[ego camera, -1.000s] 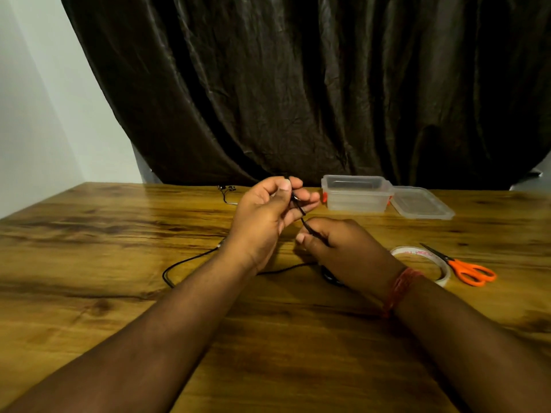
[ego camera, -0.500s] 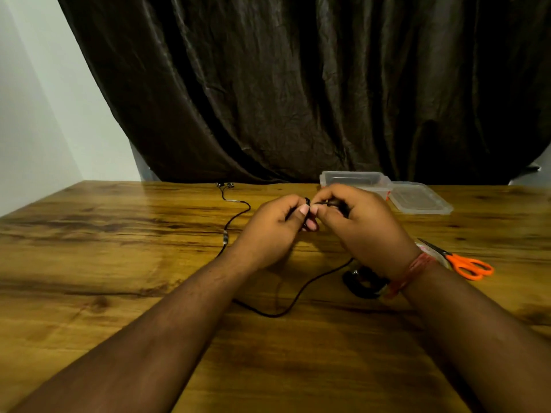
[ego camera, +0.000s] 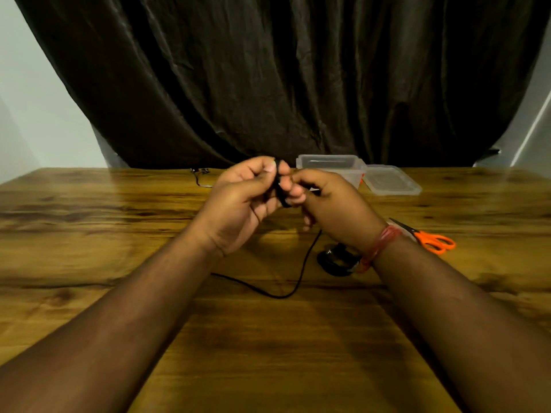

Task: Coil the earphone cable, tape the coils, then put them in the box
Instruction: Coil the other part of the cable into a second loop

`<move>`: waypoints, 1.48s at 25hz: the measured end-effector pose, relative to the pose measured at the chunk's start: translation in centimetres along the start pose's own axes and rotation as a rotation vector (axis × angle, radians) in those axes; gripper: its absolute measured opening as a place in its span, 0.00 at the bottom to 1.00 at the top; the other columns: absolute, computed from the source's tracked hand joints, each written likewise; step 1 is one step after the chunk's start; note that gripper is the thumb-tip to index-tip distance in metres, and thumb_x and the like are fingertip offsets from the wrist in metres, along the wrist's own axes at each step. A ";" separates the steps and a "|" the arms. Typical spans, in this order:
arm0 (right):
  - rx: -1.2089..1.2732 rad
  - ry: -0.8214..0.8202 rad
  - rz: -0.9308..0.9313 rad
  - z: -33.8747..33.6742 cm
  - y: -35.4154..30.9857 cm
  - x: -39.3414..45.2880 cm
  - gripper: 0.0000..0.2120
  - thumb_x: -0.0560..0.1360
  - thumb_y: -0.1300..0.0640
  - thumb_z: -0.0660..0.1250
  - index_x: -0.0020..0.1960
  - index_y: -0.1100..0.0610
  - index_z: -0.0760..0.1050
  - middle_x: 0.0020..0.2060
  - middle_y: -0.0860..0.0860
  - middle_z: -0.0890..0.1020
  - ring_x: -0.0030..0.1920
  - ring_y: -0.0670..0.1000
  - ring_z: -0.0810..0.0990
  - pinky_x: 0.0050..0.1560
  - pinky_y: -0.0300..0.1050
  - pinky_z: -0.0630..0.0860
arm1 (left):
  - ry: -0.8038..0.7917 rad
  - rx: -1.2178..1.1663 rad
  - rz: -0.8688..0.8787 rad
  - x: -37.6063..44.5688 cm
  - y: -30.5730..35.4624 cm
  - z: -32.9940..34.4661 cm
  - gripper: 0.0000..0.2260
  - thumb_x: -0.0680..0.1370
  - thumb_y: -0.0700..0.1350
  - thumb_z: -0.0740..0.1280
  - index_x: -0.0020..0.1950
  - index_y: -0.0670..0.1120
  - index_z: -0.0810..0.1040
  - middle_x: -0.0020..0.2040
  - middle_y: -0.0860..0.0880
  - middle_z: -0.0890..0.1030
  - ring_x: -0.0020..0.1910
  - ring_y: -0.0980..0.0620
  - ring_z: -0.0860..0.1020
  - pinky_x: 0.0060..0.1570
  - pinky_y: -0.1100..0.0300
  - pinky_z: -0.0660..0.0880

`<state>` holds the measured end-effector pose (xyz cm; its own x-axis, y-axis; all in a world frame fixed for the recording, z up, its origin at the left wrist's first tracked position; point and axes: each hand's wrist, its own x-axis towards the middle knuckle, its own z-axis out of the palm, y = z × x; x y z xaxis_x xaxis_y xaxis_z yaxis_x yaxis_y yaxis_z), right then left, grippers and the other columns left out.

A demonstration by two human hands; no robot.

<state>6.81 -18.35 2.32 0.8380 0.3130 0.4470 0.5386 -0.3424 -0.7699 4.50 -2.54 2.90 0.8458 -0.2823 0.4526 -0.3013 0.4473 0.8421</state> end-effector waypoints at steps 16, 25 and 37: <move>-0.187 -0.287 -0.008 0.3 -1.9 -1.0 0.09 0.80 0.57 0.63 0.47 0.60 0.79 0.32 0.51 0.78 0.30 0.45 0.75 0.32 0.45 0.74 | 0.237 1.106 0.179 0.4 -1.9 -1.9 0.08 0.82 0.45 0.60 0.48 0.47 0.78 0.43 0.53 0.82 0.43 0.55 0.80 0.42 0.52 0.79; -0.200 0.164 -0.095 -2.4 -0.6 0.2 0.06 0.76 0.53 0.69 0.44 0.55 0.80 0.37 0.51 0.82 0.40 0.50 0.79 0.44 0.49 0.75 | -0.054 0.378 -0.222 -0.1 -1.1 -0.6 0.10 0.83 0.37 0.56 0.46 0.40 0.76 0.35 0.48 0.80 0.38 0.51 0.82 0.44 0.58 0.80; -0.053 -0.293 0.023 1.9 -1.6 -1.8 0.08 0.82 0.57 0.60 0.50 0.58 0.76 0.30 0.50 0.75 0.26 0.45 0.73 0.27 0.39 0.73 | 0.313 0.203 0.150 0.8 0.5 -0.7 0.09 0.83 0.39 0.58 0.49 0.41 0.77 0.39 0.48 0.84 0.47 0.46 0.84 0.51 0.54 0.80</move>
<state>4.22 -16.71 1.88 0.7927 0.5449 0.2733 0.5303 -0.3953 -0.7500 5.32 -1.95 3.52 0.8697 0.0591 0.4900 -0.4857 0.2785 0.8286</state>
